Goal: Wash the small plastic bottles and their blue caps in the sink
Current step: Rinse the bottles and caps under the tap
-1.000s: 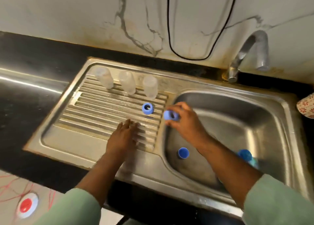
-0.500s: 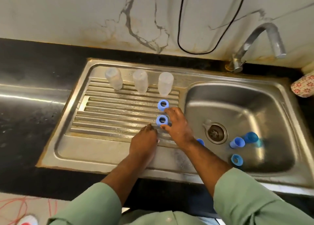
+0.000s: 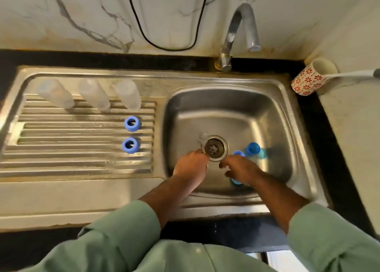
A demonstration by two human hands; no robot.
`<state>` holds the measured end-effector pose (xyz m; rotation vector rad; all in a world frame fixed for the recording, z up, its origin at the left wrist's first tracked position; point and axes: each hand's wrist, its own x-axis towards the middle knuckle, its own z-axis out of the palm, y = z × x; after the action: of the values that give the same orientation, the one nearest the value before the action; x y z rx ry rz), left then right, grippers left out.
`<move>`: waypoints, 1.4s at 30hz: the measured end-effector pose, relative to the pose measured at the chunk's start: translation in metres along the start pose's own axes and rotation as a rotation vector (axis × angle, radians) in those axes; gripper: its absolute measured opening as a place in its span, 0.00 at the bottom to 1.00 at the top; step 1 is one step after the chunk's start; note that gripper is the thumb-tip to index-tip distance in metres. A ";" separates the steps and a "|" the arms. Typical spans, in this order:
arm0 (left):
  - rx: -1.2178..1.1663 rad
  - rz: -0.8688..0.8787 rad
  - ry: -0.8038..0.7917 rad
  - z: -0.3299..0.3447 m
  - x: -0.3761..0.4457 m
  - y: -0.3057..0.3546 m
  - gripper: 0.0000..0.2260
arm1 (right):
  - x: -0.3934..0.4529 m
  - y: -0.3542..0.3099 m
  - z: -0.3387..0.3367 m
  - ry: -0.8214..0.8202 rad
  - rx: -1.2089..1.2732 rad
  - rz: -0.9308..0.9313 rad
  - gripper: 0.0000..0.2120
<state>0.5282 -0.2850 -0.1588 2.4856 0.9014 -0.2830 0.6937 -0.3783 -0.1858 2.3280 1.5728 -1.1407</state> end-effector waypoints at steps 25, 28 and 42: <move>-0.402 -0.426 0.333 -0.023 0.118 0.029 0.11 | 0.048 0.045 -0.022 0.257 0.254 -0.465 0.22; -0.536 -0.319 0.592 -0.077 0.153 0.032 0.14 | 0.064 0.031 -0.044 0.412 0.575 -0.324 0.22; -0.726 -0.256 0.606 -0.143 0.214 0.049 0.08 | 0.102 0.017 -0.077 0.621 0.736 -0.176 0.22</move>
<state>0.7272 -0.1284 -0.0913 1.7737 1.2731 0.6479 0.7664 -0.2729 -0.2005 3.3369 1.7707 -1.2686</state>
